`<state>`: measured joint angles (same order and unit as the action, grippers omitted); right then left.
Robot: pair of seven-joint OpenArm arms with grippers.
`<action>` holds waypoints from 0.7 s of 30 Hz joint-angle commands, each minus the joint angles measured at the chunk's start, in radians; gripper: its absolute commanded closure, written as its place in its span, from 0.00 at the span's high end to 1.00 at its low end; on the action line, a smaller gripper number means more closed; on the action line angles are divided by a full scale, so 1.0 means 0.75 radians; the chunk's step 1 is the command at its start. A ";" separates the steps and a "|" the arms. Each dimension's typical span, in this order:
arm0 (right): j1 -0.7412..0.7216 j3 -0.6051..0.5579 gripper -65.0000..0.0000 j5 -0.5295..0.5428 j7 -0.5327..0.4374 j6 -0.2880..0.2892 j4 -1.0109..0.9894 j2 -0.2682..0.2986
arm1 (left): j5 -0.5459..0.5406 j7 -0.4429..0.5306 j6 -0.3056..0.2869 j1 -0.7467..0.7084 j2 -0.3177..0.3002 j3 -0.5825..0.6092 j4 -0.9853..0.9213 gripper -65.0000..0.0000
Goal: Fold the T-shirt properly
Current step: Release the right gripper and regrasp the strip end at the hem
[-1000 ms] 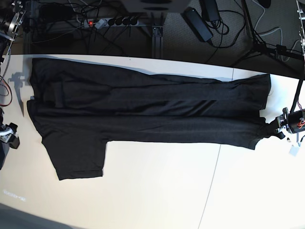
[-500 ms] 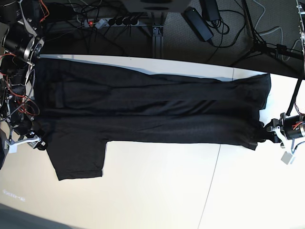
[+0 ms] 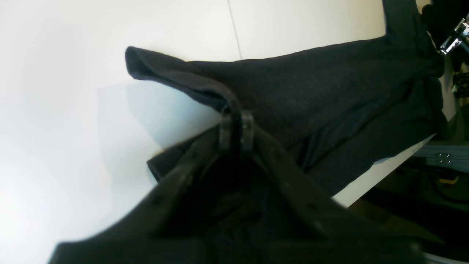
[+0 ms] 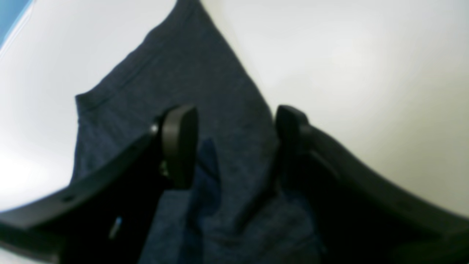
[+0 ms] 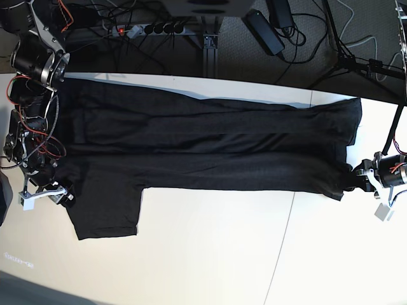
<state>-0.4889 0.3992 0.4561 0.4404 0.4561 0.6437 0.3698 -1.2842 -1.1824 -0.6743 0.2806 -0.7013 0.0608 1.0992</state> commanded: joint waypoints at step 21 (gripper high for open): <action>-0.019 -0.227 0.00 -0.080 -0.053 0.098 0.144 -0.009 | -0.132 -0.013 -0.032 0.035 -0.044 -0.010 0.019 0.00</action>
<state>-0.4759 0.2279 0.3882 0.4137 0.4587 0.7338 0.3485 -1.3659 -1.2026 -0.6743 0.2806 -0.7086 0.0608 1.0996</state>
